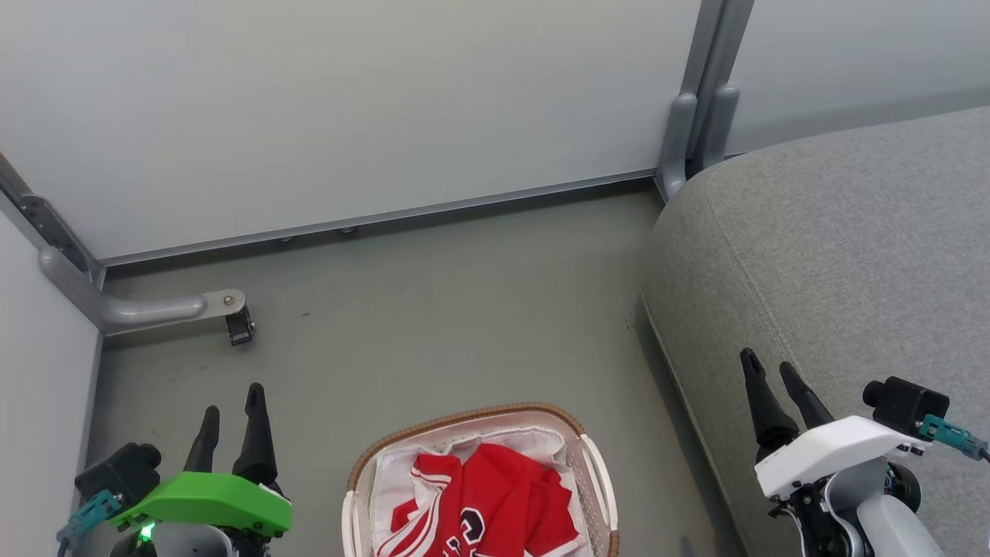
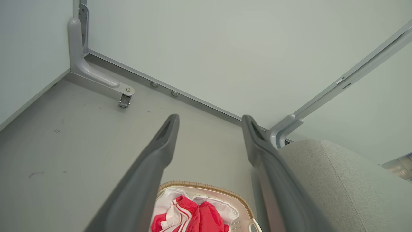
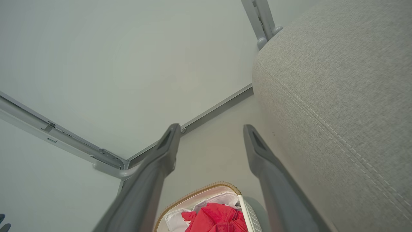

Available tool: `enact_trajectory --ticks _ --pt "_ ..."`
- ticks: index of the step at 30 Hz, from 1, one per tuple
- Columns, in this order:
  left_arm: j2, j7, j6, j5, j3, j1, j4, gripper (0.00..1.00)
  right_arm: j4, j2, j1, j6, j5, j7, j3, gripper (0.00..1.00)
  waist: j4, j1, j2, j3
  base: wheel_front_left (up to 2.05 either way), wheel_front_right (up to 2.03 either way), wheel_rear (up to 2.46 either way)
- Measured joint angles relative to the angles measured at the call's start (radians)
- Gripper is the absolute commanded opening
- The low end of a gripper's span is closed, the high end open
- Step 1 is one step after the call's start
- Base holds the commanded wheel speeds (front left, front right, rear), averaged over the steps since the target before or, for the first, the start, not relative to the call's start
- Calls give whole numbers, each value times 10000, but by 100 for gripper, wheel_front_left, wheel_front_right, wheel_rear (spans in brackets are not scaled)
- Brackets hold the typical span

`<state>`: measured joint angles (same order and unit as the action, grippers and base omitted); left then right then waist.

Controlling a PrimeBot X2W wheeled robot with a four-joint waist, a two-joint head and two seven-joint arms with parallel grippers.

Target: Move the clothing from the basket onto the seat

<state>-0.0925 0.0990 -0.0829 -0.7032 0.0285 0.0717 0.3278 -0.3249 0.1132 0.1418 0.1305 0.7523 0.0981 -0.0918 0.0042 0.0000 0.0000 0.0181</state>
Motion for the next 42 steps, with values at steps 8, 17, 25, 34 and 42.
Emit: enact_trajectory --ticks 8,17,25,34,42 --pt "-23 234 79 947 134 -38 21 100 -157 -27 0 0 -924 249 6 100 4 0 0 18 0 0 0" --pt "10 468 84 1847 165 -182 -27 100 -159 -67 6 0 -2027 483 113 100 32 0 0 46 0 0 0" --pt "105 665 79 2677 94 -208 -8 100 -130 -173 6 0 -2932 692 236 100 54 0 0 63 0 0 0" --pt "155 874 -6 3568 105 -372 79 100 -665 -184 12 2 -3862 890 151 100 59 0 0 20 0 0 0" --pt "184 1051 -50 4297 127 -408 79 100 -709 -171 105 2 -4564 1055 86 100 50 0 0 6 0 0 0"
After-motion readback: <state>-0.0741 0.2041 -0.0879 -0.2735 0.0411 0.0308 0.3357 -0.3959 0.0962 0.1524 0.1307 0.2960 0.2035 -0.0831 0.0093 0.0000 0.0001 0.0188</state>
